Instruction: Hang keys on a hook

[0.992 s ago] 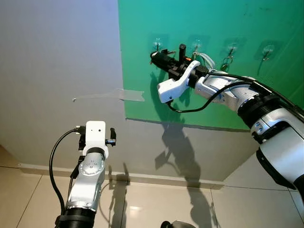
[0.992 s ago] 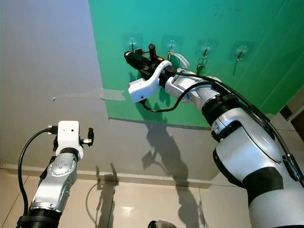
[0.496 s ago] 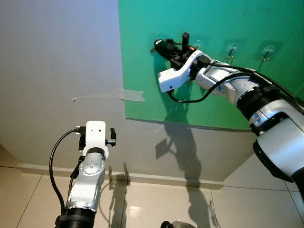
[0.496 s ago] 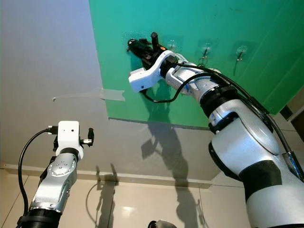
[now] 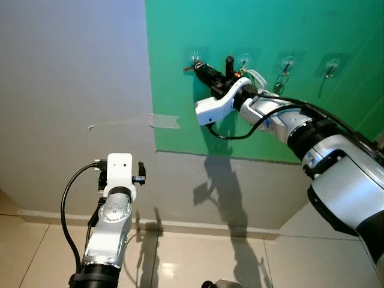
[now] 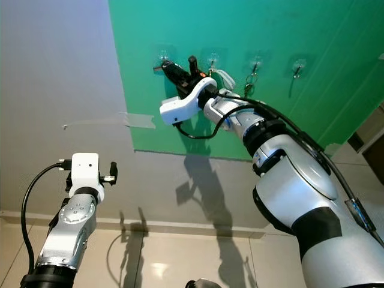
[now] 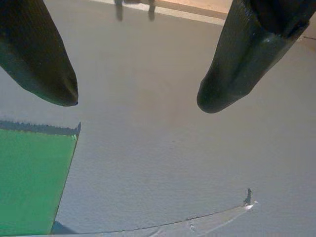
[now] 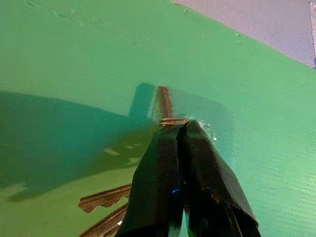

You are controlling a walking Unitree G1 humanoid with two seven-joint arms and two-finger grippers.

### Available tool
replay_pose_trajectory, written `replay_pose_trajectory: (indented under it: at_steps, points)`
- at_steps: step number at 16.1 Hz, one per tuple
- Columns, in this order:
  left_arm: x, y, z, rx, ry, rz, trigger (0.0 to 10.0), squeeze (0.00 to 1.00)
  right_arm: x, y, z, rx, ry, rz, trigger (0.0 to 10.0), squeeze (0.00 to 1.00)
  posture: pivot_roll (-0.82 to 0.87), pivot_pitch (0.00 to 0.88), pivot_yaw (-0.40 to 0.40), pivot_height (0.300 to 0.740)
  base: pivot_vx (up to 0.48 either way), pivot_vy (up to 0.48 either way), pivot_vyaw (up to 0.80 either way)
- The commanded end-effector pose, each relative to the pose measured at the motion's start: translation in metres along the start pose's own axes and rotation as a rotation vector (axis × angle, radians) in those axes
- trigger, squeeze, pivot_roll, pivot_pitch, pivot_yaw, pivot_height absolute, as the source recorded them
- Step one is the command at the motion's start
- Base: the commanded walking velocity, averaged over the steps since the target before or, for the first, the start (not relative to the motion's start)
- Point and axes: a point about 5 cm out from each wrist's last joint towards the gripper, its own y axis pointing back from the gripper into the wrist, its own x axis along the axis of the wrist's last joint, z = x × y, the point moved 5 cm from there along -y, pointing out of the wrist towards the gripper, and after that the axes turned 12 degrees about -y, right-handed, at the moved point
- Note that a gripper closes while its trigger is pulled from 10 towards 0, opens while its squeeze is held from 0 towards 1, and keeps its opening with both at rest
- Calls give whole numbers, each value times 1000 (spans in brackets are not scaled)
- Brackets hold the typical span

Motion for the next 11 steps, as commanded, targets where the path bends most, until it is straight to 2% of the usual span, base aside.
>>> replay_pose_trajectory:
  at_steps: [1,4,7,9,10,11]
  points:
    - [1,1,0,6,-4,-1,10000,0,5,10,-34,112,-13,14,10000,0,13,0,-79,740,0,0,0]
    - [2,1,1,3,-5,-1,10000,0,6,10,-34,104,-15,21,10000,0,13,0,-79,740,0,0,0]
    - [2,0,2,2,-5,-2,10000,0,6,6,-20,57,-12,33,10000,0,7,0,-77,740,0,0,0]
    - [2,0,2,1,-5,-3,10000,0,5,4,-13,35,-58,23,10000,0,7,0,-78,740,0,0,0]
    - [1,0,1,3,-4,-3,10000,0,2,3,-9,19,-227,-20,10000,0,7,0,-78,740,0,0,0]
    - [1,0,0,6,-3,-3,10000,0,-4,-2,-3,-9,-576,-107,10000,0,11,0,-83,740,0,0,0]
